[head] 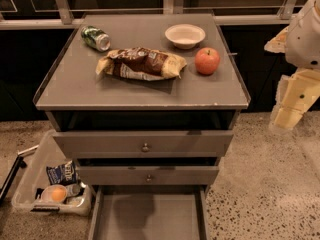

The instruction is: Place brown chip bag into bottom drawer

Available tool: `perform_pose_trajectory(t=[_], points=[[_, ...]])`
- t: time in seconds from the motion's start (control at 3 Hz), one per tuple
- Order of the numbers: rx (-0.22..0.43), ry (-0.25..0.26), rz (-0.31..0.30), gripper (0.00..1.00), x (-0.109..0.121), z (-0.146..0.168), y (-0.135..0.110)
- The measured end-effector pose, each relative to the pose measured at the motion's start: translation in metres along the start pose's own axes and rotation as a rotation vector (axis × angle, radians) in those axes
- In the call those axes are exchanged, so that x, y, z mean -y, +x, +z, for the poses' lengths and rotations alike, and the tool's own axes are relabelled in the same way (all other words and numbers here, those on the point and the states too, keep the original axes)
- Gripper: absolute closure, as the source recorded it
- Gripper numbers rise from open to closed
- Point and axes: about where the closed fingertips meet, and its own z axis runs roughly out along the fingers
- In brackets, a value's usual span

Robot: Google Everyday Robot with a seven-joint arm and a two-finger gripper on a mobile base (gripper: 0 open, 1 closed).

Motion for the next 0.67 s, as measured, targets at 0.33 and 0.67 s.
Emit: perform_pose_trajectory(t=[0.33,0.67], points=[[0.0,0.0,0.0,0.0,0.0,0.0,0.0],[0.004,0.027,0.003,0.0,0.015,0.012,-0.018]])
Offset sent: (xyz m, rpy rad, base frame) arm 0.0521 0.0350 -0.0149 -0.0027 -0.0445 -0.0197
